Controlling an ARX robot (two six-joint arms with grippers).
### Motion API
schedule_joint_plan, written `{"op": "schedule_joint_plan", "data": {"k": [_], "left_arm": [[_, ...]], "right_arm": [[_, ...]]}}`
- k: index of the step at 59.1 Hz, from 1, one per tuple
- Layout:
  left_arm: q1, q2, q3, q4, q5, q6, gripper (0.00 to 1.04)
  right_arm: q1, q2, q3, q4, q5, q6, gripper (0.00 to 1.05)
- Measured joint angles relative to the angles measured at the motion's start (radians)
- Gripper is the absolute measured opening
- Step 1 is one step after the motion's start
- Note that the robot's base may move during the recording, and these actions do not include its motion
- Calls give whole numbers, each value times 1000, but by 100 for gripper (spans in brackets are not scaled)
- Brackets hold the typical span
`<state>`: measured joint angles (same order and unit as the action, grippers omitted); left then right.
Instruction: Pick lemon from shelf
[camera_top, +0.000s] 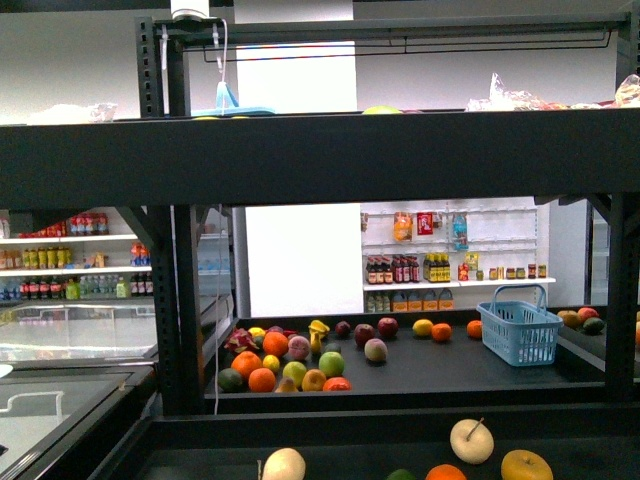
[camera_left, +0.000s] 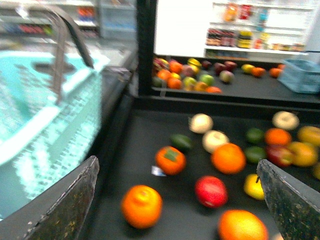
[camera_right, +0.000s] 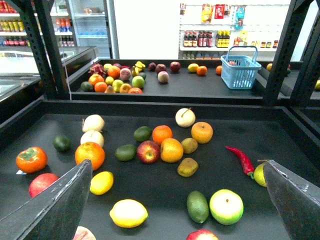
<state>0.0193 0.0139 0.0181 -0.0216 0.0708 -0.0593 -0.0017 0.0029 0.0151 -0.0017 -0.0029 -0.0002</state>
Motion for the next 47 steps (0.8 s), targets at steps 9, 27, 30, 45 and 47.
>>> {"op": "schedule_joint_plan", "data": {"k": [9, 27, 30, 45, 47], "left_arm": [[103, 261, 42, 148, 226, -294, 97], [404, 1005, 584, 372, 470, -694, 97], [452, 1093, 675, 345, 480, -738, 97], [639, 1449, 1044, 226, 560, -847, 97], [651, 1481, 1073, 222, 568, -855, 97]], "right_arm": [[0, 0, 0, 0, 0, 0, 102], [0, 0, 0, 0, 0, 0, 102], [0, 0, 0, 0, 0, 0, 102], [0, 0, 0, 0, 0, 0, 102], [0, 0, 0, 0, 0, 0, 102]]}}
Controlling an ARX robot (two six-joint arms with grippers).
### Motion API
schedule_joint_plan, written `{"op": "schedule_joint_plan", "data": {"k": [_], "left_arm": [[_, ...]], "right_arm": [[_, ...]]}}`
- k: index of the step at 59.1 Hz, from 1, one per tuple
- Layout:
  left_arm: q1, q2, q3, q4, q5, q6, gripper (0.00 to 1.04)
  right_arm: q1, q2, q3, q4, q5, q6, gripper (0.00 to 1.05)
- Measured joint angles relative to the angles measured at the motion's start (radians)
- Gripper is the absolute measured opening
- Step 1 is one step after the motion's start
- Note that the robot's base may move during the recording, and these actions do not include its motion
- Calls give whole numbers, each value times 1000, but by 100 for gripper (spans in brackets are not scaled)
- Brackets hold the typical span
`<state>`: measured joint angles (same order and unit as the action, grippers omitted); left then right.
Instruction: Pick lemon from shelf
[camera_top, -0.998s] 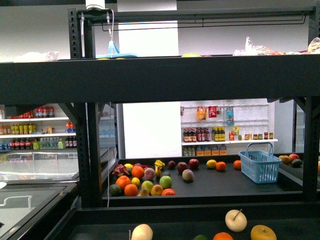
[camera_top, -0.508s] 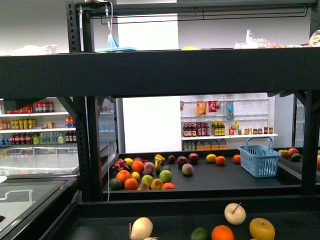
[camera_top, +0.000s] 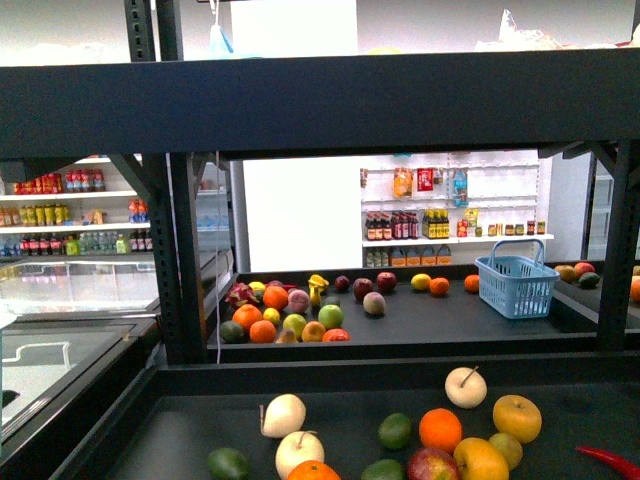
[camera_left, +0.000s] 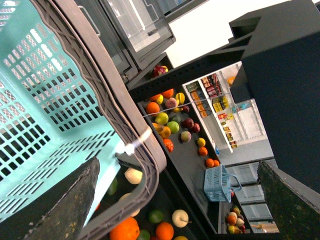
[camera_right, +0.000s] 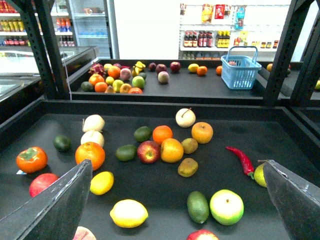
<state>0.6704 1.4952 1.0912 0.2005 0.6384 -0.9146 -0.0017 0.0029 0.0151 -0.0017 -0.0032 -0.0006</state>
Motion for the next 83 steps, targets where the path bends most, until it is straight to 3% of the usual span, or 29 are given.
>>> {"op": "schedule_joint_plan", "data": {"k": [12, 60, 83], "left_arm": [[18, 165, 101, 2, 51, -79, 97], [-44, 400, 322, 100, 19, -280, 97], [-45, 412, 322, 71, 17, -269, 30]], "right_arm": [[0, 0, 0, 0, 0, 0, 102], [0, 0, 0, 0, 0, 0, 102], [0, 0, 0, 0, 0, 0, 102]]}}
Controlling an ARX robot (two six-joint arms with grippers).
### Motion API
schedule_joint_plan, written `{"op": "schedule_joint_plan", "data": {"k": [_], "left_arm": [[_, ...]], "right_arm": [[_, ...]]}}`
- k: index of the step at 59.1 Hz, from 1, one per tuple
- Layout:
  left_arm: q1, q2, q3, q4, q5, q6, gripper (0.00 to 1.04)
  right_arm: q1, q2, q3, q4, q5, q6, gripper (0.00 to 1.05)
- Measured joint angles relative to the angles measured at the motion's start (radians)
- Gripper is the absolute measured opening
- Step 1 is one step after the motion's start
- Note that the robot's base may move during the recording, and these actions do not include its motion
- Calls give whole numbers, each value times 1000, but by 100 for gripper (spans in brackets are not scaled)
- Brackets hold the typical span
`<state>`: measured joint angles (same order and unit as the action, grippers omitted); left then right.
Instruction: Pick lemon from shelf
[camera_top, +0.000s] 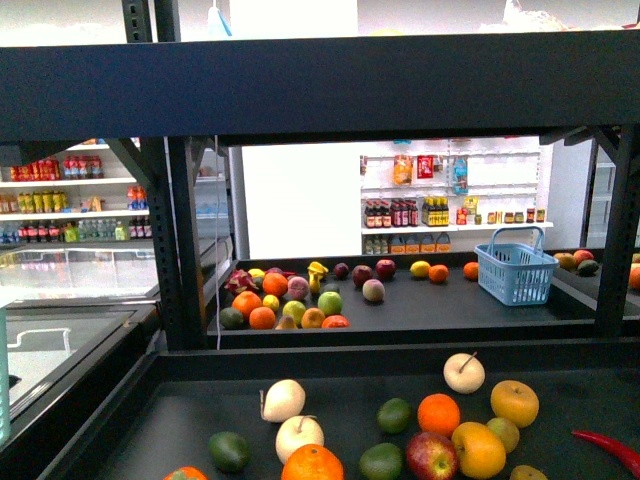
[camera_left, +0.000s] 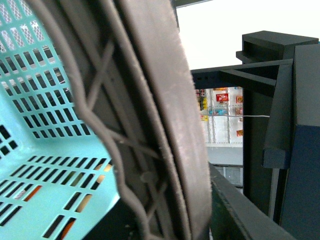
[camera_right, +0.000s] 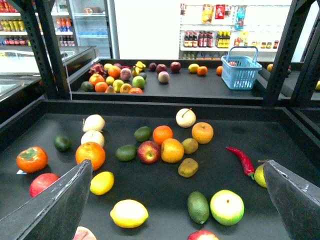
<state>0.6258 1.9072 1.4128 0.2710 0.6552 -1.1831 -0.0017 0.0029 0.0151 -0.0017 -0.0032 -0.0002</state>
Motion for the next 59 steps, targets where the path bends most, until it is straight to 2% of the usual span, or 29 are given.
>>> {"op": "schedule_joint_plan", "data": {"k": [2, 7, 22, 34, 59], "left_arm": [[2, -8, -3, -16, 5, -5, 23], [2, -29, -14, -55, 8, 33, 16], [-40, -198, -88, -93, 58, 193, 11], [-211, -366, -174, -83, 146, 275, 10], [-654, -389, -284, -61, 145, 372, 10]], "right_arm": [[0, 0, 0, 0, 0, 0, 102], [0, 0, 0, 0, 0, 0, 102], [0, 0, 0, 0, 0, 0, 102], [0, 0, 0, 0, 0, 0, 102], [0, 0, 0, 0, 0, 0, 102]]}}
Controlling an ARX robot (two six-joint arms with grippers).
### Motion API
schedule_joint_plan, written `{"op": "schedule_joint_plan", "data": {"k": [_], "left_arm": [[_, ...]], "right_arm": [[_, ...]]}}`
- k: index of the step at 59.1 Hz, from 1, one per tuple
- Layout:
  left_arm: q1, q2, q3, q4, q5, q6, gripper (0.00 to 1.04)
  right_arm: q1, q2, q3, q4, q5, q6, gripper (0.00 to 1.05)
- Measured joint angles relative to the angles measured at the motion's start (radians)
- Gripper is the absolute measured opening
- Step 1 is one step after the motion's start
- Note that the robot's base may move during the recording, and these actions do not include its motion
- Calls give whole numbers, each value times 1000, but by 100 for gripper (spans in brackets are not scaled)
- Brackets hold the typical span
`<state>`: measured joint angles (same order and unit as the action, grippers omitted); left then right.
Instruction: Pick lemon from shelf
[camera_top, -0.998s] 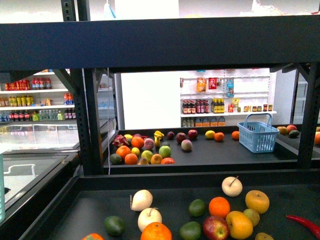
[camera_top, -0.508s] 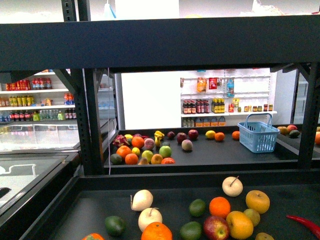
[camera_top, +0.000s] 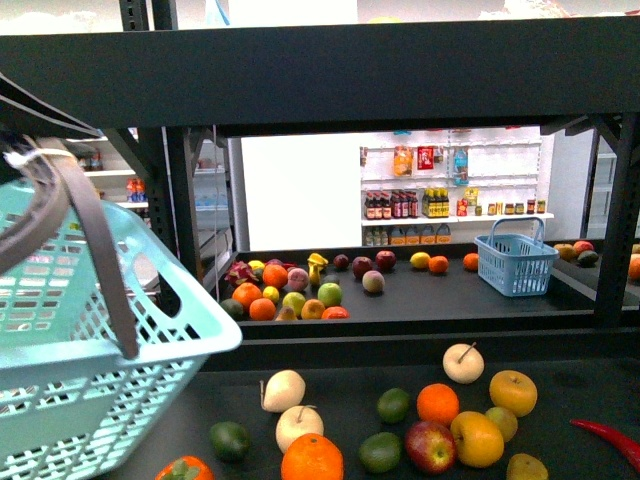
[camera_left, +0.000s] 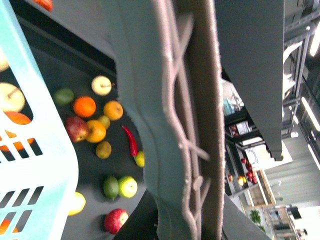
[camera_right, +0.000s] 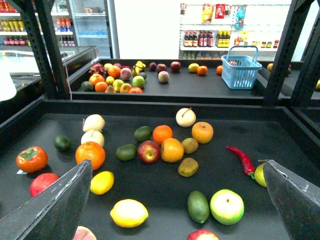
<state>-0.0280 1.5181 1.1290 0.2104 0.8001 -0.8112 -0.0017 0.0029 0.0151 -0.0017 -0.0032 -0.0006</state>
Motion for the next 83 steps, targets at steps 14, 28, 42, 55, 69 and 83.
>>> {"op": "schedule_joint_plan", "data": {"k": [14, 28, 42, 55, 69, 83], "left_arm": [[-158, 87, 2, 72, 30, 46, 10], [-237, 174, 27, 99, 39, 38, 10], [-270, 196, 35, 135, 47, 37, 10], [-285, 235, 55, 115, 30, 45, 10], [-281, 246, 64, 115, 13, 63, 10], [-281, 246, 65, 115, 19, 66, 10]], "right_arm": [[0, 0, 0, 0, 0, 0, 102], [0, 0, 0, 0, 0, 0, 102], [0, 0, 0, 0, 0, 0, 102], [0, 0, 0, 0, 0, 0, 102], [-30, 376, 121, -153, 249, 97, 102], [-246, 1020, 266, 253, -107, 2, 102]]}}
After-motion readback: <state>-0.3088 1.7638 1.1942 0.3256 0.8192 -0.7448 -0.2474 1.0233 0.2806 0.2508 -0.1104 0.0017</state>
